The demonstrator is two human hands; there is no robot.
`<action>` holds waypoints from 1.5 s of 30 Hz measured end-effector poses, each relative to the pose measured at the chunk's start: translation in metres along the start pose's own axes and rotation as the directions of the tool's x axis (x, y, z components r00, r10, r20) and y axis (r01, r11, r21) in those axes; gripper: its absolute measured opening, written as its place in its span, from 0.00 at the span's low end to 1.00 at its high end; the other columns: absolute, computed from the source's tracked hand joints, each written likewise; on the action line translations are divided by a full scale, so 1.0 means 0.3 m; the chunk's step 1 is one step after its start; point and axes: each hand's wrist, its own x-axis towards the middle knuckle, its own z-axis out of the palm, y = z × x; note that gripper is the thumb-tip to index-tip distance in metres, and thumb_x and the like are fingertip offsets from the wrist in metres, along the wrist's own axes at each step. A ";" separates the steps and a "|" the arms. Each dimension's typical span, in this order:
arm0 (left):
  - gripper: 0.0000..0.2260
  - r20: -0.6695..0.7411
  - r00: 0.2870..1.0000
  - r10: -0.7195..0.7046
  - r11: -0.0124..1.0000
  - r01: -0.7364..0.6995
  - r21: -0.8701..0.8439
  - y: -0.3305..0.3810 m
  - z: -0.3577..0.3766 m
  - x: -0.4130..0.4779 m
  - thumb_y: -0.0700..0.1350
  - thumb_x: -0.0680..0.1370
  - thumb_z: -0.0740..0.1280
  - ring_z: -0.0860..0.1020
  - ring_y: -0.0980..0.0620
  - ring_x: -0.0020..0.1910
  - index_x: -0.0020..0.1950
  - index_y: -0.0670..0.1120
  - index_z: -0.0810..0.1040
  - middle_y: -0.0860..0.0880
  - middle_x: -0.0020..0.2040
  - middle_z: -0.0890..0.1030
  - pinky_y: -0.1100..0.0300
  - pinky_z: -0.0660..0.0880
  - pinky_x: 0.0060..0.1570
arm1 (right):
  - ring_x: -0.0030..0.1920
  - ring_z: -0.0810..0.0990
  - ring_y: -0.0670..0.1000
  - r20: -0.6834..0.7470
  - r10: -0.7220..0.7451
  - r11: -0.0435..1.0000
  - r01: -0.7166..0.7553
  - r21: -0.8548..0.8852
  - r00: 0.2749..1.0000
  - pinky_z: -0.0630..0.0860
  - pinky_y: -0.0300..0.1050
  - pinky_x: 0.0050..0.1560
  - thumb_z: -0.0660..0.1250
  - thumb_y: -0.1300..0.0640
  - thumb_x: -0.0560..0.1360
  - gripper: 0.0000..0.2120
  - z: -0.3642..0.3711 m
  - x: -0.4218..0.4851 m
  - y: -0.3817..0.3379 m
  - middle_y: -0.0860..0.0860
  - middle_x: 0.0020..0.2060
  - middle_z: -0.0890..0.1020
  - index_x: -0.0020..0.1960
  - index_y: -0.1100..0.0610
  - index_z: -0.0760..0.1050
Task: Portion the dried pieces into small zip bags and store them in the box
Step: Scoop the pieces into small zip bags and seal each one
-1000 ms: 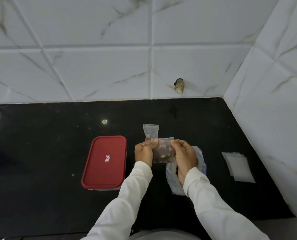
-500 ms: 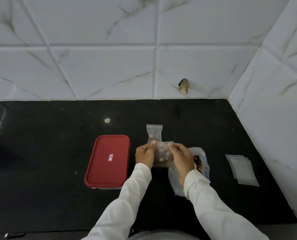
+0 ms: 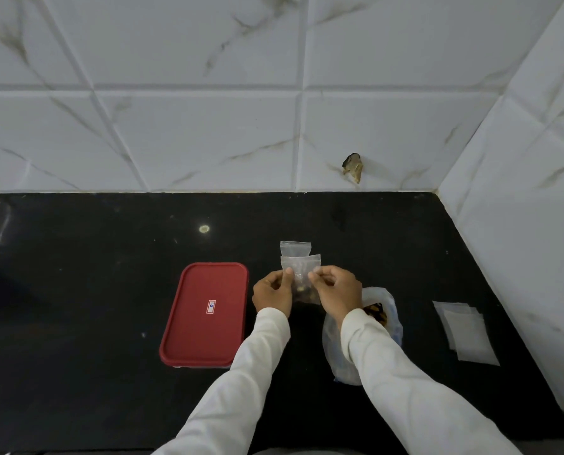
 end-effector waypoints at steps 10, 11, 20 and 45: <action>0.05 -0.121 0.993 -0.013 0.996 0.023 0.083 -0.026 0.036 0.081 0.39 0.79 0.68 0.79 0.58 0.39 0.47 0.48 0.82 0.54 0.41 0.82 0.67 0.73 0.39 | 0.51 0.79 0.49 -0.020 0.069 0.974 -0.072 -0.214 0.997 0.73 0.41 0.48 0.66 0.57 0.78 0.06 0.070 0.129 0.022 0.50 0.48 0.83 0.52 0.55 0.81; 0.05 -0.129 0.992 -0.007 0.995 0.019 0.094 -0.027 0.038 0.087 0.38 0.79 0.68 0.79 0.58 0.39 0.48 0.48 0.82 0.53 0.42 0.82 0.67 0.73 0.38 | 0.52 0.79 0.51 -0.025 0.072 0.970 -0.076 -0.231 0.997 0.75 0.43 0.50 0.66 0.56 0.78 0.06 0.080 0.140 0.026 0.51 0.48 0.83 0.51 0.55 0.81; 0.05 -0.155 0.988 -0.015 0.995 0.030 0.094 -0.033 0.055 0.129 0.39 0.79 0.68 0.80 0.53 0.43 0.50 0.45 0.84 0.52 0.43 0.82 0.64 0.72 0.42 | 0.45 0.78 0.50 -0.034 0.076 0.954 -0.083 -0.287 0.997 0.74 0.43 0.44 0.65 0.57 0.78 0.06 0.109 0.191 0.032 0.52 0.45 0.81 0.47 0.55 0.81; 0.06 0.276 0.932 0.236 0.971 -0.220 -0.087 0.179 0.404 -0.379 0.39 0.79 0.68 0.82 0.60 0.46 0.51 0.50 0.82 0.53 0.46 0.84 0.66 0.79 0.48 | 0.43 0.83 0.40 -0.278 -0.027 0.983 0.076 0.169 0.960 0.79 0.36 0.46 0.67 0.55 0.77 0.04 -0.489 -0.158 0.112 0.45 0.41 0.84 0.48 0.51 0.81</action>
